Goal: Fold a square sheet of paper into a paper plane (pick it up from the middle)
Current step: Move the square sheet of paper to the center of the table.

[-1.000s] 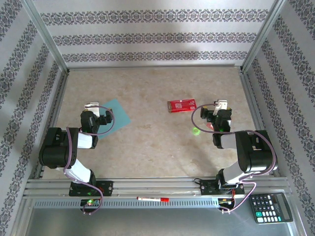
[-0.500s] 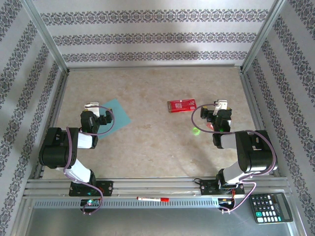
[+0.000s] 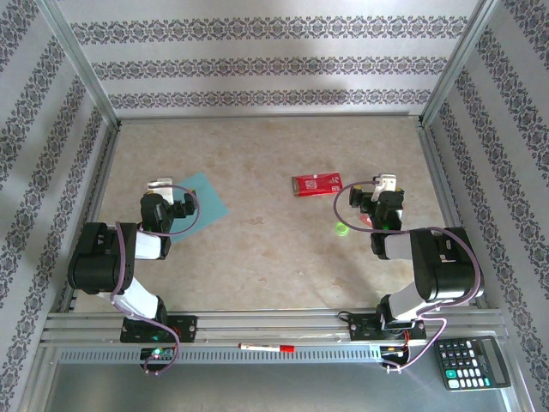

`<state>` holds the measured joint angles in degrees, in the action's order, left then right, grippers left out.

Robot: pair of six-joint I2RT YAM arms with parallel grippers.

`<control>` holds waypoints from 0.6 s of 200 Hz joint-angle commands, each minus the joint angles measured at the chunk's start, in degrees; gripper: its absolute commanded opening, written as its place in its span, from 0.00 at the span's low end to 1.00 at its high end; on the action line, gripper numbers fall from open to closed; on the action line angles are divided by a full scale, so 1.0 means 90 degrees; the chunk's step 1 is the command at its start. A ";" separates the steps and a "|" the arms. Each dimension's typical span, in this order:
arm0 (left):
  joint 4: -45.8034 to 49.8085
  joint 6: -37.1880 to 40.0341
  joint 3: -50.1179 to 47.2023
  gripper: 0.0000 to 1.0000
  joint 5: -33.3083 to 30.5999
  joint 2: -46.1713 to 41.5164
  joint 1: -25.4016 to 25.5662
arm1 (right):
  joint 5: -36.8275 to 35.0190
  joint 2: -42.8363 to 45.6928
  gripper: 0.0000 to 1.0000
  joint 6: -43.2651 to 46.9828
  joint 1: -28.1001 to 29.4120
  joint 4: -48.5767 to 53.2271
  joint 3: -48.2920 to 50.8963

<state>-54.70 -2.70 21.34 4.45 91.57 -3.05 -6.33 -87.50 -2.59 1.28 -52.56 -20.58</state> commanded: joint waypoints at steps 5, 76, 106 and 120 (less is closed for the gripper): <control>-0.0148 0.0095 -0.0012 1.00 -0.0025 -0.0038 0.0070 | 0.0097 0.0025 0.98 0.0042 0.0034 -0.0157 -0.0096; 0.1182 -0.0310 0.0136 1.00 -0.1112 -0.1199 0.0065 | -0.0554 0.1271 0.98 0.0157 0.0285 0.1319 -0.0353; 0.3845 -0.1380 0.0996 1.00 -0.1325 -0.2251 0.0007 | -0.1143 0.2531 0.98 -0.1621 0.0103 0.3318 -0.0907; 0.4716 -0.1816 0.1303 1.00 -0.0566 -0.2459 0.0012 | -0.0754 0.2879 0.98 -0.2308 0.0015 0.3872 -0.1039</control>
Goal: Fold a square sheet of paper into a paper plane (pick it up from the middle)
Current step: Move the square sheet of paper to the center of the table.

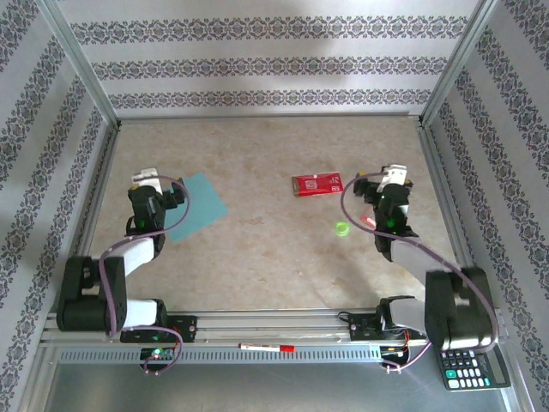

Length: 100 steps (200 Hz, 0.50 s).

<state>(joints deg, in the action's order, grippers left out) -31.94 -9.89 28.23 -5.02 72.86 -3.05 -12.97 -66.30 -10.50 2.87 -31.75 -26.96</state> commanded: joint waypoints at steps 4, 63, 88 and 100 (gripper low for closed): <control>0.2433 -0.1280 0.0640 1.00 0.0696 -0.0419 0.0016 | 0.0244 0.0586 0.98 -0.1529 -0.0163 0.1652 -0.0356; 0.5770 -0.1853 0.2550 1.00 0.0713 0.1119 0.0820 | 0.1097 -0.0139 0.98 -0.1786 0.1208 0.2407 -0.1314; 0.6520 -0.1624 0.3350 1.00 0.0653 0.2095 0.0845 | 0.1318 -0.0631 0.98 -0.1897 0.1321 0.2470 -0.1585; 0.6552 -0.1650 0.3452 1.00 0.0650 0.2352 0.0856 | 0.1381 -0.0786 0.98 -0.1962 0.1339 0.2471 -0.1632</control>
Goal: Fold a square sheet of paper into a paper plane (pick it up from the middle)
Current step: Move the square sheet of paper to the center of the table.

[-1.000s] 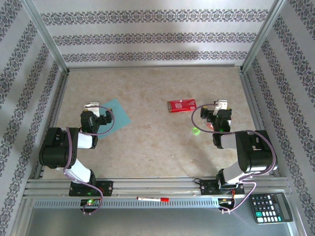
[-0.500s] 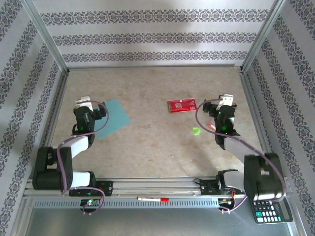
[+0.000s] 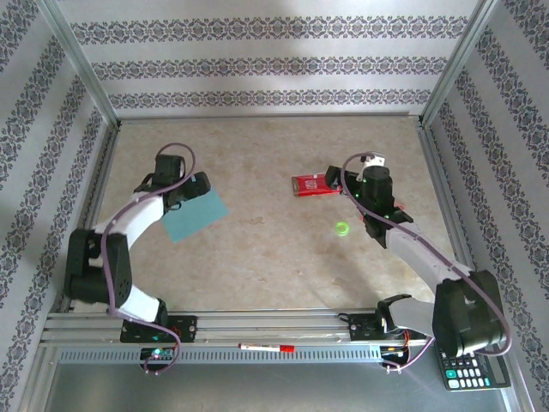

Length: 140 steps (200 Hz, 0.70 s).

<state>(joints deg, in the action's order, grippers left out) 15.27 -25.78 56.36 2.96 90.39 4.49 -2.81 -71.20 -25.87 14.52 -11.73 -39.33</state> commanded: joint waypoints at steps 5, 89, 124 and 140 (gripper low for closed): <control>0.1315 0.0107 0.0353 1.00 -0.0264 0.0478 0.0016 | 0.0284 -0.0283 0.98 -0.0281 0.0037 0.0241 -0.0268; 0.1594 -0.0220 0.1095 1.00 -0.0514 0.1759 -0.0043 | 0.0413 -0.0560 0.98 -0.0308 -0.0010 0.0279 -0.0307; 0.1662 -0.0468 0.1179 1.00 -0.0750 0.1738 -0.0032 | 0.0461 -0.0671 0.98 -0.0326 -0.0010 0.0287 -0.0317; 0.1673 -0.0611 0.1201 1.00 -0.0761 0.1777 -0.0032 | 0.0509 -0.0775 0.98 -0.0343 -0.0011 0.0287 -0.0351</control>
<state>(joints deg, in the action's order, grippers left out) 27.31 -28.18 66.00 -2.20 105.84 4.40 0.43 -76.79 -28.27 14.48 -9.39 -40.66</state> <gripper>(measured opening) 0.997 0.982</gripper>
